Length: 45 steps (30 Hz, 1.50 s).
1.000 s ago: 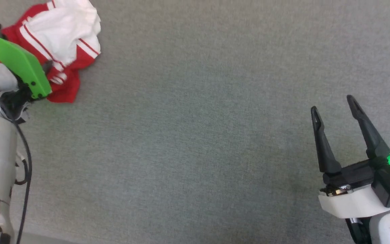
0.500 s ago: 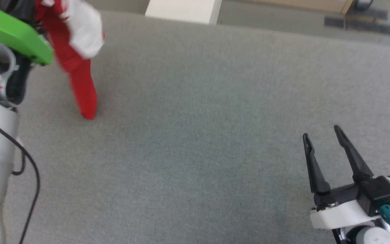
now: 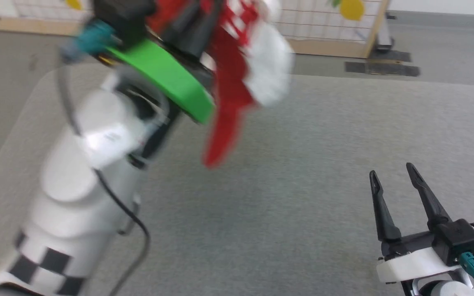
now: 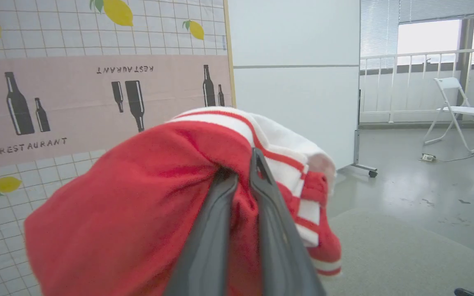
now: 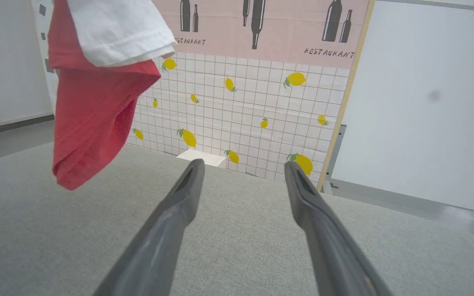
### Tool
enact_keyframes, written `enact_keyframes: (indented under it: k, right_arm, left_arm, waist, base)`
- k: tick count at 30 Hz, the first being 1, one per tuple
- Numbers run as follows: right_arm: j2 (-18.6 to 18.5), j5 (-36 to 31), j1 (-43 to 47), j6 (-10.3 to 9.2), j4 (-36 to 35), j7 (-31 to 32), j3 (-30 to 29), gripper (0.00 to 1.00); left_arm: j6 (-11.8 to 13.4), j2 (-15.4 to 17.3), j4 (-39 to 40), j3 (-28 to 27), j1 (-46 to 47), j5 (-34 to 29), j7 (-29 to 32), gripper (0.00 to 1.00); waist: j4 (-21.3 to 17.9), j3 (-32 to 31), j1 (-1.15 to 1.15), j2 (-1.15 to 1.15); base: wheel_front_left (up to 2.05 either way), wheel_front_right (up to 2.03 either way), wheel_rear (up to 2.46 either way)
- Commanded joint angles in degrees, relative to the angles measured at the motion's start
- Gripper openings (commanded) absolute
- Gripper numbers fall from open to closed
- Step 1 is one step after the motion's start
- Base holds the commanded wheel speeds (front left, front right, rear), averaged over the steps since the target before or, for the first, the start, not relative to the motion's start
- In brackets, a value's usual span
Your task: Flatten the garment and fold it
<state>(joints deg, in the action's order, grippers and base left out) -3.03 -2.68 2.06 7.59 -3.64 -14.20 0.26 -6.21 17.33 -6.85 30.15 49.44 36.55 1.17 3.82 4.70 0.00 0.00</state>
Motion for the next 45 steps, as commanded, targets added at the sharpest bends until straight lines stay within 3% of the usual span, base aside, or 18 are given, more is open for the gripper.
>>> enact_keyframes:
  k: [1,6,14,15,16,24,32,38,45]
  right_arm:
    - [0.11,0.61,-0.11,-0.1,0.16,-0.46,-0.09,1.0]
    - [0.13,1.46,-0.8,-0.1,0.63,-0.51,-0.54,1.0]
    - [0.14,2.62,-2.66,-0.1,1.25,-0.54,0.21,1.0]
    - [0.14,2.78,-2.9,-0.1,1.32,-0.56,0.32,1.0]
    - [0.14,2.9,-3.15,-0.1,1.45,-0.59,0.23,1.0]
    - [0.14,2.33,-2.73,-0.1,3.1,-0.67,0.13,1.0]
    - [0.15,2.15,0.11,-0.1,5.24,-0.5,-1.27,1.0]
    - [0.15,2.45,3.06,-0.1,5.91,-0.1,-2.07,1.0]
    - [0.15,2.89,5.82,-0.1,5.59,0.36,-2.05,1.0]
  left_arm:
    - [0.48,-1.09,-0.07,1.37,-1.76,-0.45,-0.03,0.0]
    - [0.78,-4.59,-4.44,6.75,-5.84,-3.73,-3.67,0.0]
    - [-0.02,-6.59,-26.2,16.86,-11.55,-8.66,-3.6,0.0]
    - [-0.16,-6.75,-29.19,18.03,-11.89,-9.09,-2.88,0.16]
    - [-0.37,-7.08,-33.22,20.15,-11.65,-10.53,-2.71,1.0]
    - [0.31,-9.35,-40.63,19.71,-9.34,-10.79,-10.55,1.0]
    - [2.92,-8.37,-35.84,15.26,-10.24,-8.76,-15.56,1.0]
    - [9.28,-2.48,-21.25,8.29,-18.15,-8.87,-16.13,1.0]
    - [17.25,3.56,-2.51,0.15,-35.74,-10.03,-16.15,1.0]
  waist:
    - [-4.32,0.77,0.0,0.0]
    - [-8.79,3.44,0.0,0.0]
    - [-13.81,8.07,0.0,0.0]
    - [-14.07,8.44,0.0,0.0]
    - [-14.05,8.92,0.0,0.0]
    - [-9.98,6.07,0.0,0.0]
    - [-3.48,-1.32,0.0,0.0]
    - [-0.11,-6.05,0.0,0.0]
    - [1.64,-8.74,0.0,0.0]
  base:
    - [0.0,0.0,0.0]
    - [0.0,0.0,0.0]
    - [0.0,0.0,0.0]
    - [0.0,0.0,0.0]
    - [0.0,0.0,0.0]
    - [0.0,0.0,0.0]
    - [0.0,0.0,0.0]
    - [0.0,0.0,0.0]
    - [0.0,0.0,0.0]
